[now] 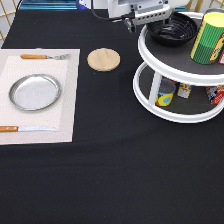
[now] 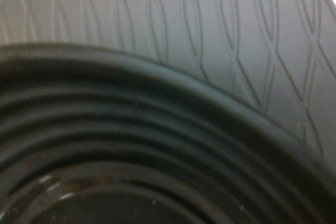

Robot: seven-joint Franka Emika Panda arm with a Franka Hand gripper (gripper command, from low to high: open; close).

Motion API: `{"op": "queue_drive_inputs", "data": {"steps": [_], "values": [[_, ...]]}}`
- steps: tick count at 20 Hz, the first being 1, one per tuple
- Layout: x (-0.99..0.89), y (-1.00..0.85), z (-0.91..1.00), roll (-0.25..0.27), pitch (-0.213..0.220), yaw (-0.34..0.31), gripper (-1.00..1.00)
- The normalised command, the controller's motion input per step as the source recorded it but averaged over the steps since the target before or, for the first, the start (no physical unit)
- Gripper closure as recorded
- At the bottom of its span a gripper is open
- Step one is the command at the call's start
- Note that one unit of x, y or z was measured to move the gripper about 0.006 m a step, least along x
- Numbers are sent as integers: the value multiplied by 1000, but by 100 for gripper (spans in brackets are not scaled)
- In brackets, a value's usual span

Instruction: Pick up the bowl from the lazy Susan and put bowl on the plate

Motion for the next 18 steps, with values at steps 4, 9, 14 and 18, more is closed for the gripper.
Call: {"op": "queue_drive_inputs", "data": {"steps": [4, 9, 14, 18], "values": [[-194, 0, 0, -14, -28, 0, 100], [-138, 0, -1, -10, -38, 0, 100], [-146, -76, -17, -1, -64, 0, 100], [-94, -276, 1, 2, -74, 0, 100]]}}
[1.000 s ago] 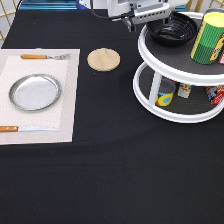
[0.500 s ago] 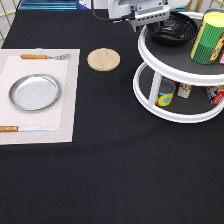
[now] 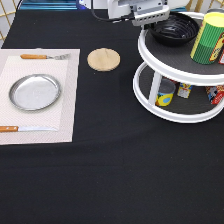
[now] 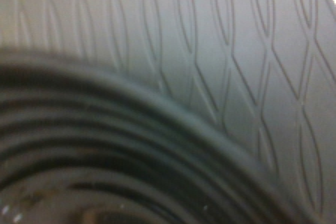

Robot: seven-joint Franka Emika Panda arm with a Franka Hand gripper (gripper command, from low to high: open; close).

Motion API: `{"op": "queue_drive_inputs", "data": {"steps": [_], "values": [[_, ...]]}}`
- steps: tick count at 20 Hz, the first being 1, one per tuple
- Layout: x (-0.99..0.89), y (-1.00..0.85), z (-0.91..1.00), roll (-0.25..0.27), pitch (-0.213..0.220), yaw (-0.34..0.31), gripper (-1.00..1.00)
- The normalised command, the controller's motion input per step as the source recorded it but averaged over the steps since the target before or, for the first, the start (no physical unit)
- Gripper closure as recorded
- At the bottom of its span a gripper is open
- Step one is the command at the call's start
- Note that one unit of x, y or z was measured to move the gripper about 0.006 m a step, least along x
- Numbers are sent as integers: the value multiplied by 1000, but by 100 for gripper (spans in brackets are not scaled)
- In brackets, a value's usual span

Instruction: Pick up the bowl from the lazy Susan and put bowl on the plate

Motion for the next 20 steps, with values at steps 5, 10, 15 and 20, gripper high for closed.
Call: {"op": "queue_drive_inputs", "data": {"steps": [5, 10, 15, 20], "values": [[-13, -377, 166, 13, -46, -3, 100], [-11, -381, 633, 17, -1, -11, 100], [42, -577, 1000, 55, 52, -10, 100], [216, -843, 411, 37, -20, -39, 100]]}}
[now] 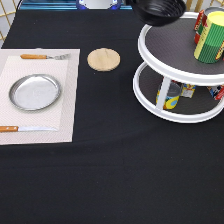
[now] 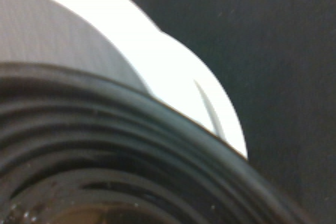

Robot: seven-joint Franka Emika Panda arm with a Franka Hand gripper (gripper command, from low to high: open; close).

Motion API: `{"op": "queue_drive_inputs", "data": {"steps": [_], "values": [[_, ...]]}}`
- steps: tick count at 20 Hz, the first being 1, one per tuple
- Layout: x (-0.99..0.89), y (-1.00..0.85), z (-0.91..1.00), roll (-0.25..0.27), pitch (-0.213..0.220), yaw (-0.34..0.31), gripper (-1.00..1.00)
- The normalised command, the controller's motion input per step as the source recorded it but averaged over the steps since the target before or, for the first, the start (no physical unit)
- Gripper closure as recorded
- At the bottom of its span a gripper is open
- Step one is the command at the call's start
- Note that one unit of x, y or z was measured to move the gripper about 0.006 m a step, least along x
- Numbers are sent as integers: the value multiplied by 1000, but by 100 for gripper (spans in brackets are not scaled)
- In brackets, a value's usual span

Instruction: Pick up the bowl from the lazy Susan and put bowl on the plate

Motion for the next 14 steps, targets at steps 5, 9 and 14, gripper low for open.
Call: {"op": "queue_drive_inputs", "data": {"steps": [5, 9, 14], "values": [[190, -1000, -48, 0, -96, 0, 100], [149, -931, -188, 0, -133, -36, 100], [91, -891, -137, 0, -117, -56, 100]]}}
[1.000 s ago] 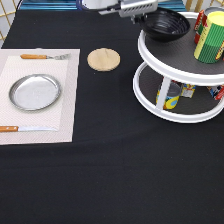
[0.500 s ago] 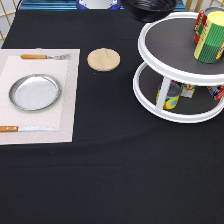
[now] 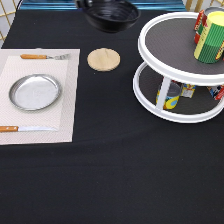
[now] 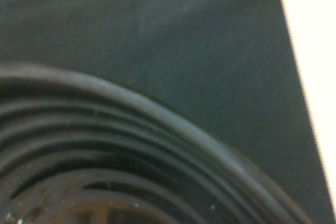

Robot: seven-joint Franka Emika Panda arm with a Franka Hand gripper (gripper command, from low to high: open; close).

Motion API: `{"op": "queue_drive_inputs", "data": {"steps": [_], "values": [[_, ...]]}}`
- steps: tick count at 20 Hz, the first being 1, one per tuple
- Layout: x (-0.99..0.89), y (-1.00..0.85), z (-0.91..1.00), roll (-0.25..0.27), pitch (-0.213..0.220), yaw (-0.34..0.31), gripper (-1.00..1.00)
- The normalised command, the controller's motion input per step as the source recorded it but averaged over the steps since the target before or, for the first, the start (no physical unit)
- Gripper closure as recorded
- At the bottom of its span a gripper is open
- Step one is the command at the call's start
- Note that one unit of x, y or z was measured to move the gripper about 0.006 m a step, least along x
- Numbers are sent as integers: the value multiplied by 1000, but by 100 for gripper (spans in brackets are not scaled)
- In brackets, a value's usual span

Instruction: Pick up the bowl from the lazy Susan and put bowl on the plate

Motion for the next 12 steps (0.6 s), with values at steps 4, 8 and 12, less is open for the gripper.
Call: {"op": "queue_drive_inputs", "data": {"steps": [4, 8, 12], "values": [[44, -909, -186, 0, -108, -50, 100], [-10, -903, -372, 0, -93, -56, 100], [-174, -752, -763, 0, -126, -113, 100]]}}
